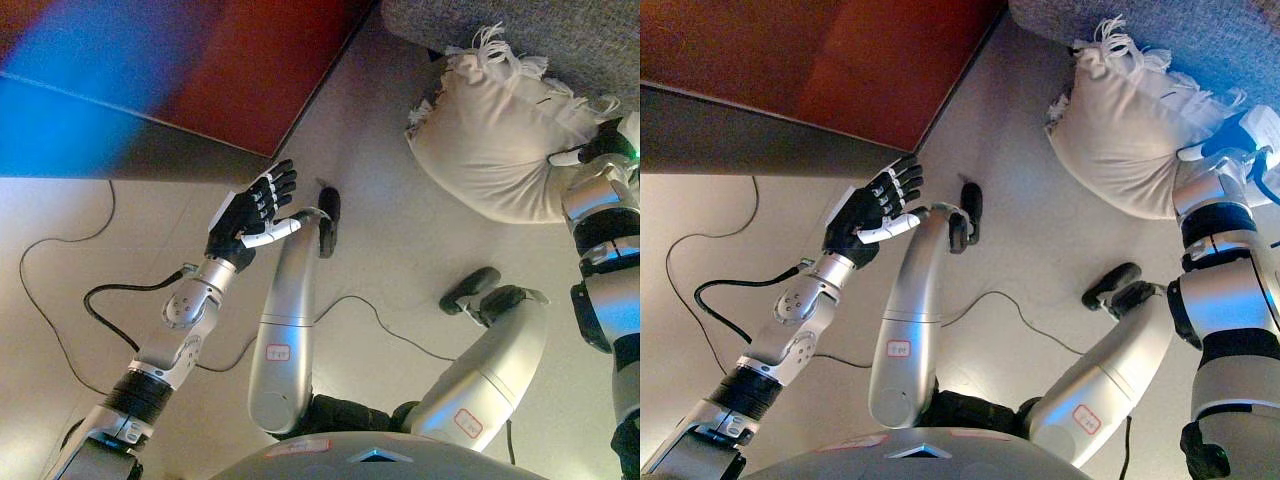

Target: Pick up the pillow and put it on the sofa.

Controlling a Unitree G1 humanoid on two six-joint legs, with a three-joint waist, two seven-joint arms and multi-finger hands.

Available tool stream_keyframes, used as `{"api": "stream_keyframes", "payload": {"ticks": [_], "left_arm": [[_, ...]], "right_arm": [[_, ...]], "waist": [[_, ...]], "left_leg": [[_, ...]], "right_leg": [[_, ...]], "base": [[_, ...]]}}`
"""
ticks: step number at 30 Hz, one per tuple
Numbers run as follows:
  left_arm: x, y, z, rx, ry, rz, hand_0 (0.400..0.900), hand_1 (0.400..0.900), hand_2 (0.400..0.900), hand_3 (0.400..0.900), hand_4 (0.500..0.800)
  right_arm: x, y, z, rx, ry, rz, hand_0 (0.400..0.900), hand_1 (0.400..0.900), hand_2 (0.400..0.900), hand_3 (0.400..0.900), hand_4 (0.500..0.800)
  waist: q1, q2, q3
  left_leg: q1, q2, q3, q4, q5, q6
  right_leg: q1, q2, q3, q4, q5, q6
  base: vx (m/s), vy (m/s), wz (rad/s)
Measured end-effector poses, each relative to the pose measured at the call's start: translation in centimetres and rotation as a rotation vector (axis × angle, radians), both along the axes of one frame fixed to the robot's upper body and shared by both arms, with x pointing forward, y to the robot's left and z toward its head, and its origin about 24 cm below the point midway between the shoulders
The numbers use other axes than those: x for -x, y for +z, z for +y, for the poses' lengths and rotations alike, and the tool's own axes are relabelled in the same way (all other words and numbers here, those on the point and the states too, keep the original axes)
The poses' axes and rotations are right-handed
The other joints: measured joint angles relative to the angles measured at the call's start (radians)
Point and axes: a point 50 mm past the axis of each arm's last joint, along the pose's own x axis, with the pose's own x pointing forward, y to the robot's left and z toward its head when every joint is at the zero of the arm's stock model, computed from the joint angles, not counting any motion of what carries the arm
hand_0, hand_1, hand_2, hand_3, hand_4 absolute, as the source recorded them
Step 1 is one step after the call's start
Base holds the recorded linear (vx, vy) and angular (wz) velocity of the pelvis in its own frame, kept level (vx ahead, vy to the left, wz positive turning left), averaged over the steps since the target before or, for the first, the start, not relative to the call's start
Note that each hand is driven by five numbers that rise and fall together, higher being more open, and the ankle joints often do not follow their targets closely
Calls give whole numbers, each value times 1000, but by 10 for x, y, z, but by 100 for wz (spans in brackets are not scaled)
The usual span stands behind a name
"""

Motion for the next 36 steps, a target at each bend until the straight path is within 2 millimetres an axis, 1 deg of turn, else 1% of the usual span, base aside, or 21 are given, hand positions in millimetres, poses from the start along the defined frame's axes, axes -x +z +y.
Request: {"api": "stream_keyframes", "payload": {"ticks": [5, 8, 9, 10, 11, 12, 15, 17, 18, 19, 20, 22, 23, 24, 25, 26, 28, 30, 32, 33, 36], "left_arm": [[1, -3, -5, 24, -4, 10, 900, 900, 900, 900, 800], [1, -4, -6, 27, 9, 17, 900, 900, 900, 900, 800], [1, -4, -6, 29, 13, 22, 900, 900, 900, 900, 800], [1, -4, -6, 29, 14, 22, 900, 900, 900, 900, 800], [1, -5, -7, 35, 25, 29, 900, 900, 900, 900, 800], [1, -6, -7, 42, 30, 32, 900, 900, 900, 900, 800], [0, -6, -12, 104, 57, 64, 900, 900, 900, 900, 800], [0, -8, -11, 129, 73, 95, 900, 900, 900, 900, 800], [0, -8, -10, 130, 75, 97, 900, 900, 900, 900, 800], [1, -9, -7, 152, 105, 112, 900, 900, 900, 900, 800], [2, -9, -4, 170, 130, 113, 900, 900, 900, 900, 800], [1, -9, 0, 195, 180, 125, 900, 900, 900, 900, 800], [3, -12, 6, 203, 223, 138, 900, 900, 900, 900, 800], [4, -12, 8, 209, 250, 142, 900, 900, 900, 900, 800], [4, -13, 9, 217, 277, 149, 900, 900, 900, 900, 800], [6, -17, 10, 225, 298, 166, 900, 900, 900, 900, 800], [7, -21, 10, 231, 332, 191, 900, 900, 900, 900, 800], [13, -27, 13, 217, 359, 212, 900, 900, 900, 900, 800], [12, -26, 18, 209, 392, 212, 900, 900, 900, 900, 800], [10, -23, 18, 203, 399, 203, 900, 900, 900, 900, 800], [10, -23, 25, 194, 432, 212, 900, 900, 900, 900, 800]], "right_arm": [[0, -22, 12, -67, 18, -29, 400, 400, 400, 400, 500], [0, -35, 23, -79, 44, -52, 400, 400, 400, 400, 500], [0, -41, 28, -87, 55, -64, 400, 400, 400, 400, 500], [0, -41, 29, -87, 57, -64, 400, 400, 400, 400, 500], [1, -50, 36, -87, 85, -69, 400, 400, 400, 400, 500], [2, -53, 41, -88, 101, -72, 400, 400, 400, 400, 500], [10, -66, 50, -95, 162, -89, 400, 400, 400, 400, 500], [19, -79, 59, -94, 216, -86, 400, 400, 400, 400, 500], [20, -80, 60, -94, 222, -87, 400, 400, 400, 400, 500], [33, -91, 68, -78, 274, -83, 400, 400, 400, 400, 500], [38, -96, 74, -77, 304, -89, 400, 400, 400, 400, 500], [49, -103, 85, -82, 346, -109, 400, 400, 400, 400, 500], [54, -105, 96, -84, 378, -131, 400, 400, 400, 400, 500], [60, -107, 104, -67, 409, -154, 400, 400, 400, 400, 500], [67, -108, 111, -50, 445, -172, 400, 400, 400, 400, 500], [73, -110, 115, -33, 475, -179, 400, 400, 400, 400, 500], [86, -111, 121, 9, 526, -197, 400, 400, 400, 400, 500], [100, -113, 126, 47, 571, -219, 400, 400, 400, 400, 500], [108, -107, 132, 85, 608, -260, 400, 400, 400, 400, 500], [111, -105, 132, 98, 616, -283, 400, 400, 400, 400, 500], [116, -98, 133, 102, 640, -342, 400, 400, 400, 400, 500]], "waist": [[1, 1, 0], [2, 1, 0], [1, 0, 0], [2, 0, 0], [0, -2, 1], [5, -1, 1], [17, -8, 2], [12, -24, 4], [13, -25, 3], [8, -51, 6], [10, -59, 1], [-3, -89, -2], [-15, -105, -8], [-26, -129, -9], [-39, -143, -11], [-40, -149, -16], [-60, -171, -22], [-83, -199, -69], [-102, -217, -101], [-109, -230, -120], [-130, -242, -181]], "left_leg": [[33, 8, 0, -33, 2, -7], [86, 19, 1, -99, 15, -20], [120, 22, 2, -140, 26, -24], [122, 23, 2, -142, 27, -25], [181, 26, 2, -207, 48, -32], [210, 28, 3, -238, 58, -42], [317, 36, 3, -347, 87, -61], [408, 40, 2, -427, 111, -76], [418, 40, 3, -435, 113, -76], [513, 48, 2, -529, 145, -90], [557, 53, 3, -580, 162, -92], [648, 75, 5, -677, 193, -115], [692, 81, 2, -733, 216, -118], [739, 95, 13, -781, 228, -125], [789, 103, 22, -827, 243, -135], [835, 110, 29, -868, 257, -137], [957, 115, 74, -962, 277, -142], [1030, 109, 112, -1033, 294, -145], [1076, 105, 126, -1070, 300, -146], [1095, 103, 144, -1084, 300, -146], [1152, 91, 178, -1117, 300, -147]], "right_leg": [[34, 16, -15, -33, -1, -2], [95, 27, -62, -96, 10, -15], [135, 33, -86, -132, 16, -13], [138, 34, -88, -134, 16, -14], [204, 44, -124, -188, 24, -15], [233, 51, -139, -216, 30, -14], [345, 74, -192, -305, 44, -14], [436, 93, -229, -370, 52, -15], [444, 95, -231, -376, 52, -15], [539, 127, -271, -451, 67, -19], [578, 139, -284, -494, 77, -22], [664, 185, -315, -575, 98, -27], [710, 207, -329, -623, 109, -26], [742, 229, -332, -663, 121, -32], [793, 256, -342, -717, 140, -32], [840, 279, -347, -768, 161, -28], [944, 316, -342, -882, 208, -20], [1006, 335, -339, -976, 247, -8], [1056, 347, -336, -1043, 279, -3], [1063, 347, -331, -1058, 283, -1], [1086, 341, -309, -1079, 292, 6]], "base": [[-1, -52, -10], [-4, -79, -6], [7, -60, -4], [14, -79, -5], [25, -69, -5], [43, -115, -6], [59, -122, -1], [26, -111, -2], [-3, -125, -5], [40, -125, -7], [-10, -169, -13], [53, -127, -17], [60, -56, -22], [93, -7, -27], [137, 14, -33], [145, 30, -32], [84, 27, -26], [22, 54, -24], [36, 103, -29], [20, 112, -38], [-10, 100, -39]]}}
